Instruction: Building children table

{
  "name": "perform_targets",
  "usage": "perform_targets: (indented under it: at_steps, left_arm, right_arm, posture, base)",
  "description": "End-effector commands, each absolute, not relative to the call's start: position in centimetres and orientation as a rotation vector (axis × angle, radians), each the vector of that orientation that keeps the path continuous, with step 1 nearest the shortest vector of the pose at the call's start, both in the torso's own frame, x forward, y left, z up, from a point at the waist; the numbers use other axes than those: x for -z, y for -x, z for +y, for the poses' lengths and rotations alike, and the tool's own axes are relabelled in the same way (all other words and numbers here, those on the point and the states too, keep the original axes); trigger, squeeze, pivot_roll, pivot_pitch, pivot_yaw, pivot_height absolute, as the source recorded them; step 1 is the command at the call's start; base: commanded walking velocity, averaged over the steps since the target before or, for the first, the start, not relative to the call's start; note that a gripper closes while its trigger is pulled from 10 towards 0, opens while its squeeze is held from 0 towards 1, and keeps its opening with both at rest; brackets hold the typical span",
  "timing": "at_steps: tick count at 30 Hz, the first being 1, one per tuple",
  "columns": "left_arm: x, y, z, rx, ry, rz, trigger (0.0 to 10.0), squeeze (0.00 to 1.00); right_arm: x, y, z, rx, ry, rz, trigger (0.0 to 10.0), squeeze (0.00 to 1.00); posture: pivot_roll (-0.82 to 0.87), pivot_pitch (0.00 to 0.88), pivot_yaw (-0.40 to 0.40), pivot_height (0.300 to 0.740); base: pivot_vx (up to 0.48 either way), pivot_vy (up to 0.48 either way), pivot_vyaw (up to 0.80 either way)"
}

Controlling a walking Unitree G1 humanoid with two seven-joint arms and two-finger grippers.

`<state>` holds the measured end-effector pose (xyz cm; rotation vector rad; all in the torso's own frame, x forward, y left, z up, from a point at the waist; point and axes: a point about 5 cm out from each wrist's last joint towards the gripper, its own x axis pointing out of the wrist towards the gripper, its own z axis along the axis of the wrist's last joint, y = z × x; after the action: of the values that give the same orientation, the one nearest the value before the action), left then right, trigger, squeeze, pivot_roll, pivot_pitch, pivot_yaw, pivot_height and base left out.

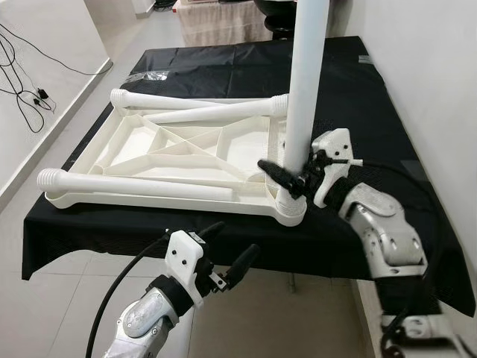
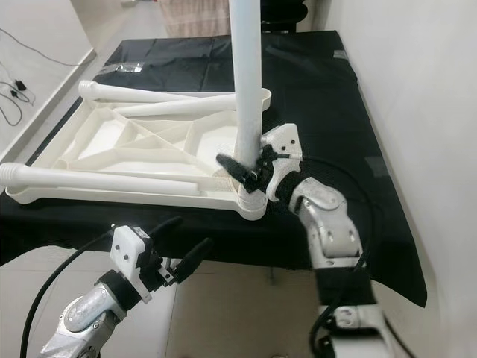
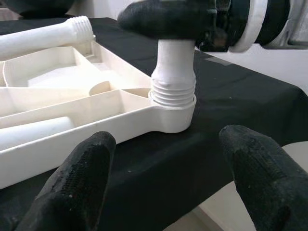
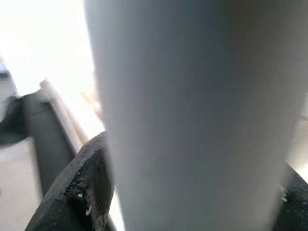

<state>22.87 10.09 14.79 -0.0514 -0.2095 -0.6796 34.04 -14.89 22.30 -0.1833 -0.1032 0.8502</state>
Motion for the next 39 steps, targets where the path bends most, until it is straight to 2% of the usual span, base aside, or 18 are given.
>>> perform_targets:
  at_steps: [1,2,3,5,6,17,24,25,26,27,28,30,33,36,39]
  left_arm:
    - [-14.2,-22.7,10.1,0.673,0.05,-0.189,10.0,0.0]
    - [-14.1,-22.6,10.1,0.674,0.049,-0.19,10.0,0.0]
    - [-14.1,-22.6,10.0,0.675,0.049,-0.19,10.0,0.0]
    - [-14.1,-22.5,10.0,0.675,0.049,-0.19,10.0,0.0]
    - [-14.1,-22.5,9.9,0.676,0.05,-0.19,10.0,0.0]
    - [-14.0,-22.2,9.8,0.684,0.054,-0.192,10.0,0.0]
    - [-14.1,-22.1,9.6,0.689,0.062,-0.192,10.0,0.0]
    - [-14.1,-22.1,9.6,0.69,0.063,-0.192,10.0,0.0]
    - [-14.1,-22.0,9.7,0.689,0.063,-0.193,10.0,0.0]
    - [-14.2,-22.1,9.8,0.686,0.063,-0.194,10.0,0.0]
    - [-14.2,-22.1,9.8,0.686,0.063,-0.194,10.0,0.0]
    - [-14.3,-22.1,10.0,0.682,0.063,-0.195,10.0,0.0]
    - [-14.3,-22.2,10.1,0.681,0.062,-0.195,10.0,0.0]
    - [-14.3,-22.6,10.0,0.684,0.064,-0.194,10.0,0.0]
    - [-14.3,-22.6,10.0,0.684,0.064,-0.194,10.0,0.0]
  right_arm:
    - [-22.3,-34.2,-13.9,-0.94,0.214,-0.099,10.0,0.0]
    - [-22.4,-34.6,-14.1,-0.959,0.218,-0.093,10.0,0.0]
    - [-22.6,-35.1,-14.3,-0.969,0.207,-0.086,6.3,0.0]
    - [-22.8,-35.5,-14.4,-0.974,0.196,-0.083,6.3,0.0]
    - [-22.9,-35.9,-14.5,-0.971,0.178,-0.08,0.0,0.0]
    - [-22.5,-36.7,-15.2,-1.092,0.153,-0.056,0.0,0.0]
    - [-22.3,-36.4,-15.9,-0.991,0.156,-0.058,0.0,0.0]
    - [-21.9,-36.2,-15.9,-0.912,0.143,-0.052,0.0,0.0]
    - [-20.9,-36.1,-15.8,-0.733,0.139,-0.045,0.0,0.0]
    - [-18.1,-34.5,-14.9,-0.473,0.117,0.017,0.0,0.0]
    - [-18.1,-34.5,-14.9,-0.473,0.117,0.017,0.0,0.0]
    - [-15.3,-31.4,-13.9,-0.202,0.069,0.056,0.0,0.0]
    - [-14.8,-30.7,-13.5,-0.162,0.064,0.06,0.0,0.0]
    - [-14.9,-32.4,-13.2,-0.202,0.078,0.038,0.0,0.0]
    - [-15.1,-32.7,-13.2,-0.203,0.084,0.03,0.0,0.0]
  posture:
    - [0.04,0.163,0.065,0.74]
    - [0.05,0.16,0.063,0.74]
    - [0.05,0.161,0.062,0.74]
    - [0.05,0.161,0.062,0.74]
    - [0.05,0.161,0.064,0.74]
    - [0.04,0.171,0.068,0.74]
    - [0.0,0.189,0.053,0.74]
    - [0.0,0.189,0.053,0.74]
    - [0.0,0.198,0.048,0.74]
    - [0.0,0.2,0.041,0.74]
    - [0.0,0.2,0.041,0.74]
    - [0.0,0.217,0.055,0.74]
    - [-0.01,0.214,0.065,0.74]
    - [-0.01,0.198,0.062,0.74]
    - [-0.01,0.198,0.062,0.74]
  base:
    - [0.0,0.0,0.0]
    - [0.0,0.0,0.0]
    - [0.0,0.0,0.0]
    - [0.0,0.0,0.0]
    - [0.0,0.0,0.0]
    - [0.0,0.0,0.0]
    - [0.0,0.0,0.0]
    - [0.0,0.0,0.0]
    - [0.0,0.0,0.0]
    - [0.0,0.0,0.0]
    - [0.0,0.0,0.0]
    - [0.0,0.0,0.0]
    - [0.0,0.0,0.0]
    - [0.0,0.0,0.0]
    - [0.0,0.0,0.0]
